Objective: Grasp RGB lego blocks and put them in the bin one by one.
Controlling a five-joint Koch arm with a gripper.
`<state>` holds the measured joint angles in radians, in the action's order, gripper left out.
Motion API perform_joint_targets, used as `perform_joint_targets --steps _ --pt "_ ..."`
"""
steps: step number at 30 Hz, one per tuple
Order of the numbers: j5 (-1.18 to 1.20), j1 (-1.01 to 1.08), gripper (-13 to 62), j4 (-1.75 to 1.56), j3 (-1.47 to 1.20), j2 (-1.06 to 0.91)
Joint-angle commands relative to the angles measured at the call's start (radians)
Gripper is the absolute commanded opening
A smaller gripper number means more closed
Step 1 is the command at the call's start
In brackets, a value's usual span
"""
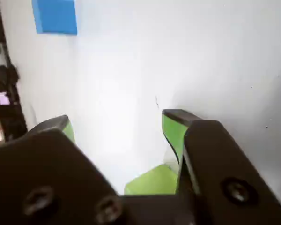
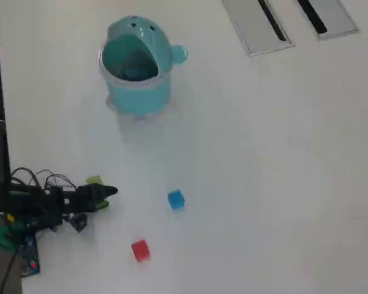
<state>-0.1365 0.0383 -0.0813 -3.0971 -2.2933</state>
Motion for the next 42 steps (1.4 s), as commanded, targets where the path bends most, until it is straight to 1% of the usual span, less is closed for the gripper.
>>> perform_joint_targets --steps 1,31,34,36,42 --pt "0.023 0.0 34.5 0.063 -0.074 -0.048" --pt "0.012 -0.002 34.4 0.063 -0.074 -0.048" --pt "-0.002 0.02 33.8 0.018 -0.074 -0.051" --pt "-0.058 0.032 33.8 -0.04 -0.072 -0.051" --pt "-0.061 0.058 34.1 -0.176 -0.072 -0.052"
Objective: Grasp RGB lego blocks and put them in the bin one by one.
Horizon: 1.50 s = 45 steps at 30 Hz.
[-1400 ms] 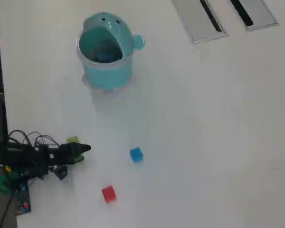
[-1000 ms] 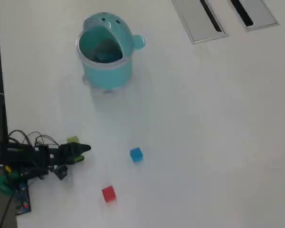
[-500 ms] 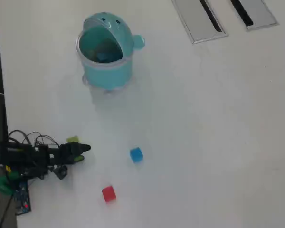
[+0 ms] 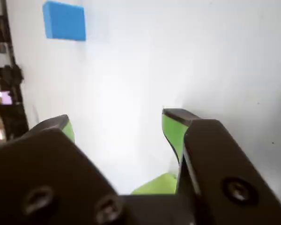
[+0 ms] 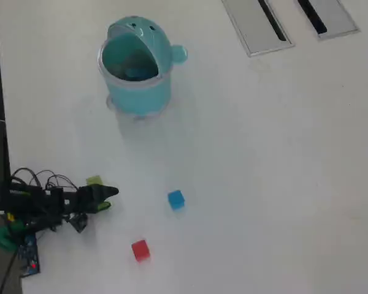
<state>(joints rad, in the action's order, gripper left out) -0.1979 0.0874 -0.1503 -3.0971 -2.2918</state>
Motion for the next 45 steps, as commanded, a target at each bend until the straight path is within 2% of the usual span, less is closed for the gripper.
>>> perform_joint_targets --steps 1,9,14,23,34,45 --pt "0.0 0.011 34.2 -0.127 -0.074 -0.054" --pt "-0.069 0.044 34.1 -0.287 -0.074 -0.055" --pt "-0.402 0.121 34.0 -0.36 -0.074 -0.055" --pt "-0.723 0.235 34.3 -0.396 -0.074 -0.055" --pt "-1.008 0.337 34.5 -0.545 -0.074 -0.055" --pt "-1.157 0.367 34.3 -0.618 -0.074 -0.055"
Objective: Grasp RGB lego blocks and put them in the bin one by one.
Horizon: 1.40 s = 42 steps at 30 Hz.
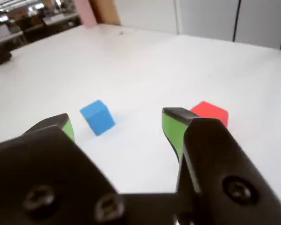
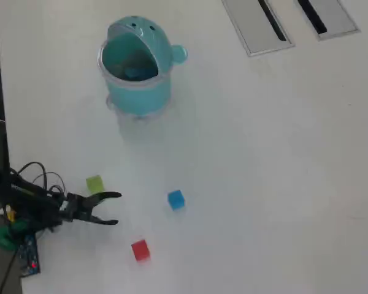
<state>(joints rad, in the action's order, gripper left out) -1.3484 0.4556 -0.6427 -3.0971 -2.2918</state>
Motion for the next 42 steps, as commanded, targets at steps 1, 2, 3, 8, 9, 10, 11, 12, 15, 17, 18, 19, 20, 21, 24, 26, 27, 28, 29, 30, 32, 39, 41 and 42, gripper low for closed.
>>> perform_joint_targets --steps 1,2,3,8,9,10,11,12,15,17,18,19,20,21,24,26,27,28,29,30,32,39,41,42 --pt "-0.006 -0.005 34.4 -0.129 -0.074 -0.055" --pt "-0.008 -0.005 34.4 -0.129 -0.074 -0.055" --pt "-0.006 -0.005 34.4 -0.129 -0.074 -0.055" --pt "-0.002 0.031 33.8 -0.14 -0.074 -0.055" --pt "-0.003 0.032 33.8 -0.138 -0.074 -0.054" --pt "-0.005 0.032 33.8 -0.138 -0.074 -0.054" --pt "-0.005 0.034 33.8 -0.14 -0.074 -0.054" --pt "-0.006 0.034 33.8 -0.138 -0.074 -0.054" --pt "-0.006 0.037 34.0 -0.138 -0.074 -0.054" --pt "-0.008 0.051 34.5 -0.143 -0.074 -0.054" --pt "-0.02 0.055 34.5 -0.143 -0.074 -0.055" --pt "-0.049 0.058 34.5 -0.143 -0.074 -0.055" --pt "-0.095 0.063 34.5 -0.141 -0.074 -0.055" --pt "-0.172 0.074 34.5 -0.138 -0.074 -0.054" --pt "-0.196 0.1 34.5 -0.141 -0.072 -0.054" --pt "-0.242 0.121 34.5 -0.141 -0.072 -0.055" --pt "-0.245 0.129 34.5 -0.14 -0.072 -0.054" --pt "-0.252 0.133 34.5 -0.135 -0.072 -0.054" --pt "-0.265 0.141 34.5 -0.124 -0.074 -0.054" --pt "-0.296 0.146 34.5 -0.11 -0.074 -0.052" --pt "-0.373 0.163 34.5 -0.089 -0.074 -0.052" --pt "-0.408 0.233 34.7 -0.123 -0.031 0.067" --pt "-0.408 0.261 34.7 -0.13 -0.041 0.058" --pt "-0.408 0.267 34.7 -0.132 -0.049 0.048"
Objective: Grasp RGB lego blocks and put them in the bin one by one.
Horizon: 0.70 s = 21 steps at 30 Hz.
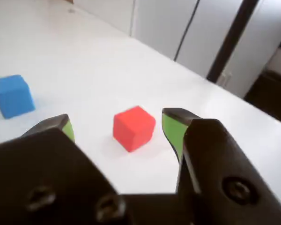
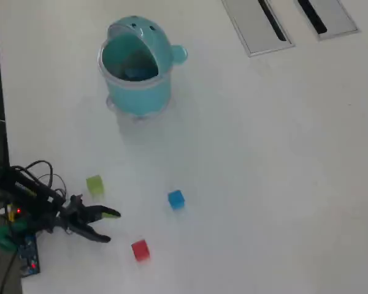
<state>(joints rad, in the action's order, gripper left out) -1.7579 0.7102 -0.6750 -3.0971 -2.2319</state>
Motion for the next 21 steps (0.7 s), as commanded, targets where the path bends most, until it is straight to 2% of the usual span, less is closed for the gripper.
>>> perform_joint_targets --steps 1,13,21 --pt "0.002 0.017 34.7 -0.101 -0.055 -0.02" --pt "-0.069 0.054 34.5 -0.075 -0.012 -0.005" --pt "-0.063 0.025 33.7 0.19 0.091 0.003"
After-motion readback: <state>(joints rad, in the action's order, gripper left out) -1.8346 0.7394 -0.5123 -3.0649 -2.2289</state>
